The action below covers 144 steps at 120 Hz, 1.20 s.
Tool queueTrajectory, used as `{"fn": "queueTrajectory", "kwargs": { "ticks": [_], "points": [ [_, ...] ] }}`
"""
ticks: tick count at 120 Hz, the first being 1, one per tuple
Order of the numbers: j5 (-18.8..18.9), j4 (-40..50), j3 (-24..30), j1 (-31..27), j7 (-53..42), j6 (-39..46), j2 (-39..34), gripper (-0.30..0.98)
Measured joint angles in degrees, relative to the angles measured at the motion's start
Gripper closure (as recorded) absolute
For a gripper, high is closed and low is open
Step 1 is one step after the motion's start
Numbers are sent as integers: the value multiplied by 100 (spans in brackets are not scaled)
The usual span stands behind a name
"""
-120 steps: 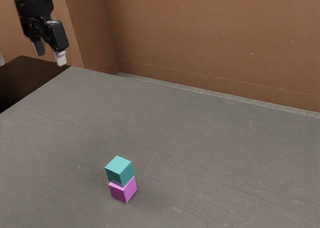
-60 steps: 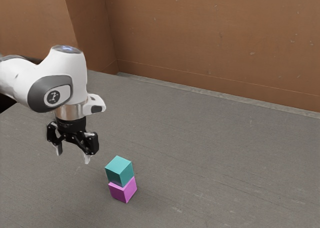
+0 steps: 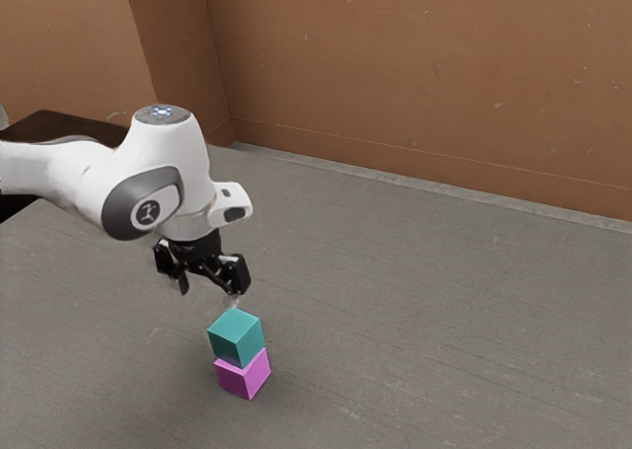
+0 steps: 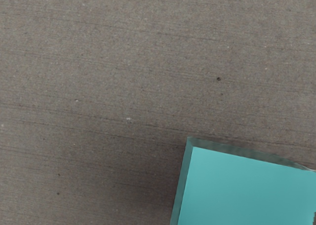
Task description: Pick up the blue block with one arm, and put the blue block on the table with one arm
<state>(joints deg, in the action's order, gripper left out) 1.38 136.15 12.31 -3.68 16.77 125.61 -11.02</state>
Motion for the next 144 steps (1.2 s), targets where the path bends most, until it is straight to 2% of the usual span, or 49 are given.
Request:
{"fn": "queueTrajectory", "kwargs": {
  "ticks": [18,56,144],
  "points": [
    [-274,-16,14,103,-135,174,57,0],
    [-451,4,40,204,-362,569,414,0],
    [-560,151,114,186,-574,980,787,0]
  ]
}}
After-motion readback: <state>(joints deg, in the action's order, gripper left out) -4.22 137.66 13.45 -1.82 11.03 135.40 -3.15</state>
